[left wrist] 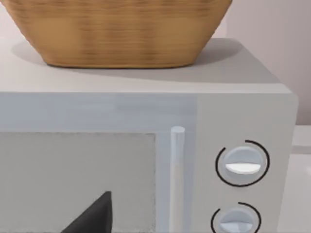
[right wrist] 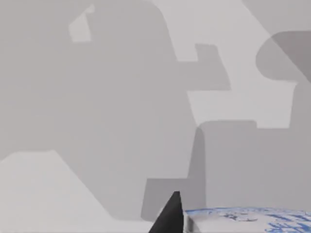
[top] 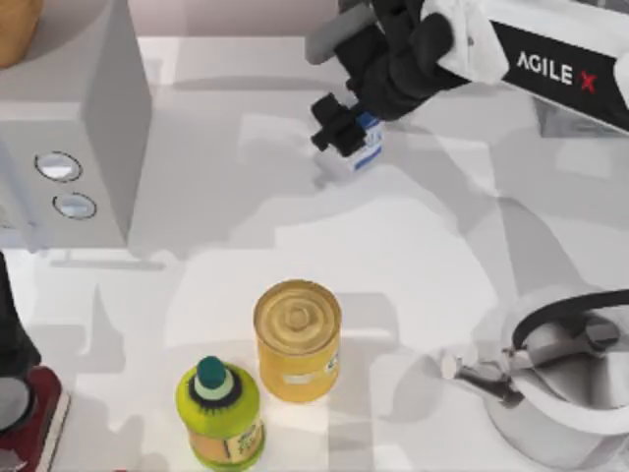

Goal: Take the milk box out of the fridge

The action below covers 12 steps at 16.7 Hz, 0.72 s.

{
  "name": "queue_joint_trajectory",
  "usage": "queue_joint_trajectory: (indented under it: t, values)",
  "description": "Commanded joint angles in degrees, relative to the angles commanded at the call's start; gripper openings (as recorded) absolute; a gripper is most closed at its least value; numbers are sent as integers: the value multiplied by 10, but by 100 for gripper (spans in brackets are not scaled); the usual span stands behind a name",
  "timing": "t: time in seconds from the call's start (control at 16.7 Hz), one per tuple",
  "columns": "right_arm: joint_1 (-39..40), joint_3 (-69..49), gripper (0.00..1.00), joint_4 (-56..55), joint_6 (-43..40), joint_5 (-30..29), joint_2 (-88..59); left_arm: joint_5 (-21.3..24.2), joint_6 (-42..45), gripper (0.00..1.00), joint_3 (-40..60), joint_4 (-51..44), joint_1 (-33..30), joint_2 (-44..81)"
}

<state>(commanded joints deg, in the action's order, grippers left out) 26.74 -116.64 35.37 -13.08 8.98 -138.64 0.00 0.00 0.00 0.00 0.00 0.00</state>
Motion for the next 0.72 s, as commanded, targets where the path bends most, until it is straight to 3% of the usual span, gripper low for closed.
queue_joint_trajectory:
  t: [0.66, 0.72]
  values:
    - [0, 0, 98, 0, 0, 0, 0, 0, 0, 100, 0, 0, 0, 0]
    - [0, 0, 100, 0, 0, 0, 0, 0, 0, 100, 0, 0, 0, 0]
